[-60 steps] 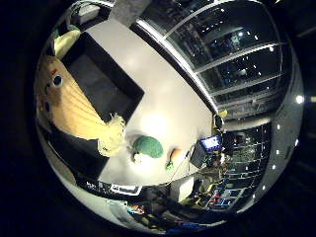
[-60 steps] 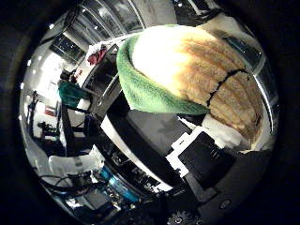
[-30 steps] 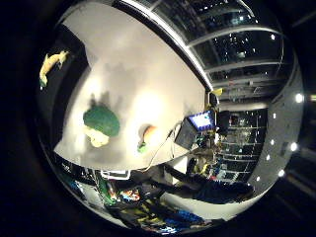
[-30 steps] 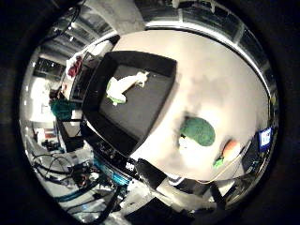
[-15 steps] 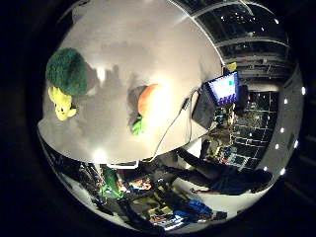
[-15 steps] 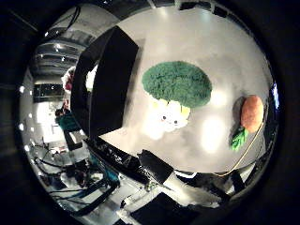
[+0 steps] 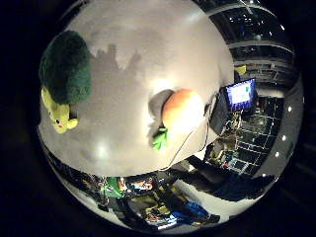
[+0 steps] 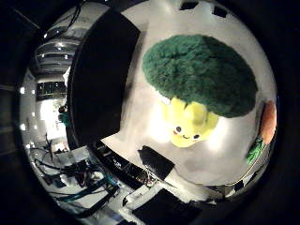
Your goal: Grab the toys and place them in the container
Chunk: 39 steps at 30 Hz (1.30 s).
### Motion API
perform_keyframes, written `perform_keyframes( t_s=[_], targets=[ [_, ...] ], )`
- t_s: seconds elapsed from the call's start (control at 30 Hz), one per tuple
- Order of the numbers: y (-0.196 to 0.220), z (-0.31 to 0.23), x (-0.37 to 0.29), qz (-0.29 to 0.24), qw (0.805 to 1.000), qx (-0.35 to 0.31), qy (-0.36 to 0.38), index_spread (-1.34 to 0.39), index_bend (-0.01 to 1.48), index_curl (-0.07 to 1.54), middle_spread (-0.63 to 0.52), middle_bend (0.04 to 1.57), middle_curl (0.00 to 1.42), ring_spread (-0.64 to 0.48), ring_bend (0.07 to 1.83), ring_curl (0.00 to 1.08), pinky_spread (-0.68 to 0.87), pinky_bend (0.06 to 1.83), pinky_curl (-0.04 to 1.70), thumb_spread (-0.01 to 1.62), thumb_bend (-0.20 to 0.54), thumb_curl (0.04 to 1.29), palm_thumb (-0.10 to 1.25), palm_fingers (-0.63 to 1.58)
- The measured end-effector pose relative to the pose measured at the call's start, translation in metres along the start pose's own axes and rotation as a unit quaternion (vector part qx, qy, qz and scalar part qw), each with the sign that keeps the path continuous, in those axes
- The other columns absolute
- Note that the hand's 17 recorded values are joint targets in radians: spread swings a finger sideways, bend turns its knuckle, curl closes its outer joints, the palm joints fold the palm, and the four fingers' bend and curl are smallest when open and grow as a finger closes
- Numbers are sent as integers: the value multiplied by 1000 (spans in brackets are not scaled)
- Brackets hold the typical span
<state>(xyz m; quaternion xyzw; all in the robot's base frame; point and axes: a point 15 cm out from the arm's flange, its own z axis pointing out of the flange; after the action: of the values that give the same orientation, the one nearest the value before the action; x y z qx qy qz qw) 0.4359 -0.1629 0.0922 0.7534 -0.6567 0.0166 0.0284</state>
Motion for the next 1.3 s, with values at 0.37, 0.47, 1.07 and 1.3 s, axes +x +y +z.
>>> perform_keyframes(
  t_s=[0.37,0.47,1.07,1.3],
  targets=[
    [-13,29,4,2,1000,-12,-7,-354,171,252,-154,535,407,-196,774,327,-93,580,267,1012,-18,300,548,1055],
    [-7,25,20,14,1000,-8,-4,-386,291,320,-186,656,465,-230,871,388,-257,703,327,1013,-17,303,567,1398],
    [40,-57,94,70,997,18,23,-196,1157,689,-97,1271,645,-171,1394,591,-211,1269,746,1009,-16,371,793,1232],
    [81,-133,82,81,996,6,24,-179,1188,674,-89,1313,624,-164,1425,581,-188,1237,858,1031,-26,370,783,1213]
  ],
)
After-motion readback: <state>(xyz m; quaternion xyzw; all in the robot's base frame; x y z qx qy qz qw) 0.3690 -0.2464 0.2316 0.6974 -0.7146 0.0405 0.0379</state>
